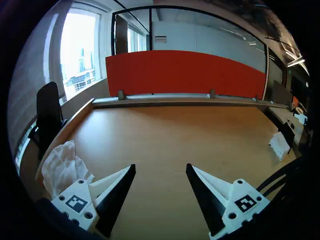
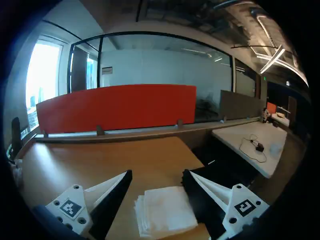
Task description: Fold towel
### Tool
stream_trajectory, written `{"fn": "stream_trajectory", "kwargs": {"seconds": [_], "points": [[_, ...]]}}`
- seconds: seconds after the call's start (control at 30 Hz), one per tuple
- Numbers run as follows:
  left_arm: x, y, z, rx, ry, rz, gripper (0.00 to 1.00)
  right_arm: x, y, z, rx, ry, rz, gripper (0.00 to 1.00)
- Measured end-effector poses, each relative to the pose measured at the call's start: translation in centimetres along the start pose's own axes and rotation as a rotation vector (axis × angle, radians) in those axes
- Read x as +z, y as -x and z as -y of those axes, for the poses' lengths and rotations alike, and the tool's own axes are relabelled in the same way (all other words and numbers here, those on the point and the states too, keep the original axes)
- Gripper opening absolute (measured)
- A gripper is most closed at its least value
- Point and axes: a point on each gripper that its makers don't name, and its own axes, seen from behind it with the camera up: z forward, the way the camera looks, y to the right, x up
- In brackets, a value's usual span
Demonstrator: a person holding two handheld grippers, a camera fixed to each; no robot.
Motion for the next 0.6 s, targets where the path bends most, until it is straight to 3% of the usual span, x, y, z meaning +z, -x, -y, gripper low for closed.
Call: {"fn": "stream_trajectory", "kwargs": {"seconds": [0.6], "points": [[-0.6, -8.0, 1.8, -0.049, -0.036, -0.228, 0.94, -0.8, -2.3, 3.6, -0.036, -0.067, -0.078, 1.00]]}}
